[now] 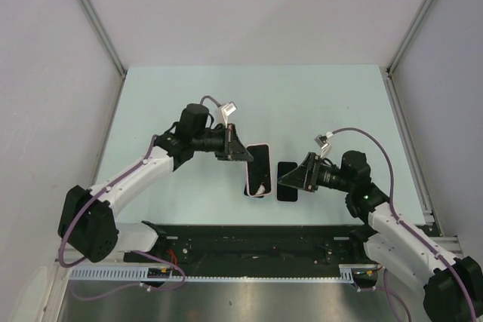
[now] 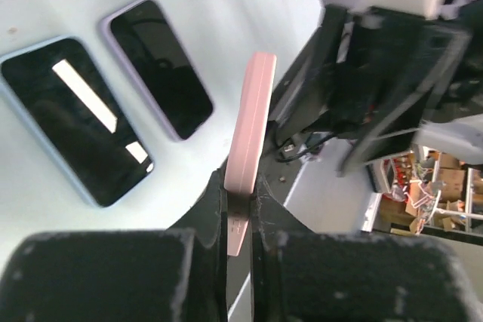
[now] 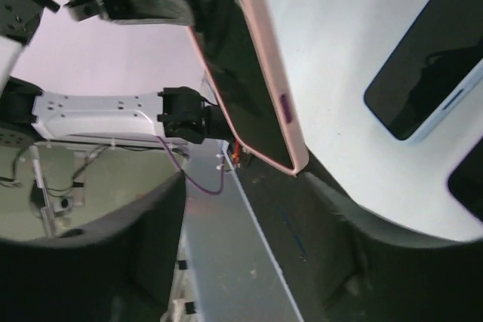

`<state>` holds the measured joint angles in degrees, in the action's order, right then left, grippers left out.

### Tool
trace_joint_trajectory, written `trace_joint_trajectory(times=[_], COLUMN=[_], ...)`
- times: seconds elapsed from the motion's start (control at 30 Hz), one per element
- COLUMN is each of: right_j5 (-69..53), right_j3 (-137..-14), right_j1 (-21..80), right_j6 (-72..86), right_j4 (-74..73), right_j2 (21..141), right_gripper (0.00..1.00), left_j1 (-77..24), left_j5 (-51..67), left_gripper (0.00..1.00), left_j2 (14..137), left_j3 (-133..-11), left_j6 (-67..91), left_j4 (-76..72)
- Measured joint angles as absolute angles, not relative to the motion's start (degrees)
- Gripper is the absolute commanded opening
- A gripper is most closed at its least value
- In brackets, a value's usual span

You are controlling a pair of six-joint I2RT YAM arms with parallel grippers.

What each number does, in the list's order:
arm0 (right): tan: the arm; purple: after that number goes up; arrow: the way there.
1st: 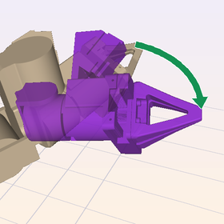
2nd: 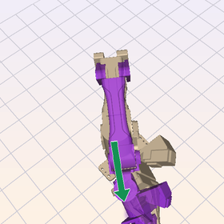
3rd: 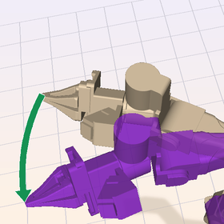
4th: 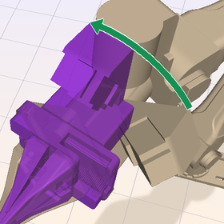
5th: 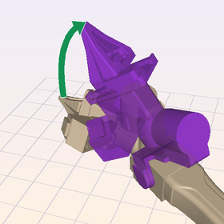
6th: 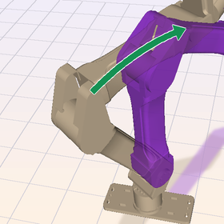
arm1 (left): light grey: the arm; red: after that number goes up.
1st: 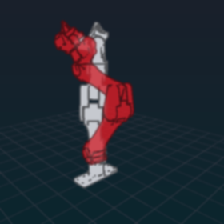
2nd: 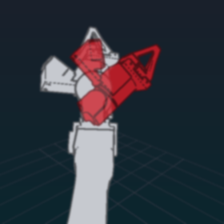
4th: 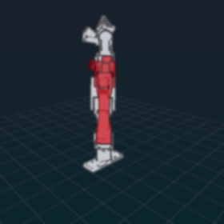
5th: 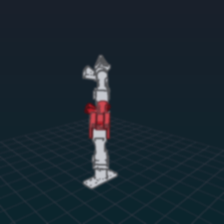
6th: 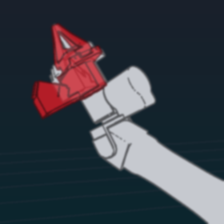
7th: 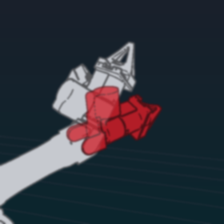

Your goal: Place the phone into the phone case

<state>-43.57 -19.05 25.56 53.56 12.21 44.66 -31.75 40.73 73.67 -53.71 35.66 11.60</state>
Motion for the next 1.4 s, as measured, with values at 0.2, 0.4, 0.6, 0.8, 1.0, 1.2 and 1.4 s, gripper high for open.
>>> trace_joint_trajectory(times=[0.2, 0.4, 0.6, 0.8, 1.0, 1.2, 1.4], right_j5=[-42.87, -43.75, -46.19, -48.73, -51.24, -52.84, -54.17], right_j3=[-21.10, -22.11, -22.28, -22.33, -22.33, -22.37, -23.09], right_j1=[23.66, 20.99, 17.34, 14.59, 12.73, 11.81, 10.41], right_j6=[51.29, 49.23, 47.13, 45.93, 45.06, 44.91, 44.71], right_j4=[7.03, 3.36, -0.47, -2.00, -2.74, -2.98, -3.64], right_j2=[41.06, 39.81, 39.79, 39.77, 39.81, 39.24, 39.00], right_gripper=[1.00, 1.00, 1.00, 1.00, 1.00, 1.00, 1.00], left_j1=[-28.69, -26.37, -25.19, -23.81, -23.29, -21.58, -19.59], left_j5=[40.51, 40.16, 38.41, 35.59, 34.04, 34.98, 33.76], left_gripper=[0.00, 0.00, 0.00, 0.00, 0.02, 0.36, 0.37], left_j2=[77.78, 82.78, 86.48, 90.85, 96.14, 99.15, 102.50], left_j3=[-54.65, -58.74, -62.39, -64.75, -65.04, -66.00, -66.81], left_j6=[25.10, 17.23, 12.75, 9.82, 9.04, 9.58, 9.58], left_j4=[20.97, 27.88, 33.56, 36.88, 37.47, 37.34, 37.36])
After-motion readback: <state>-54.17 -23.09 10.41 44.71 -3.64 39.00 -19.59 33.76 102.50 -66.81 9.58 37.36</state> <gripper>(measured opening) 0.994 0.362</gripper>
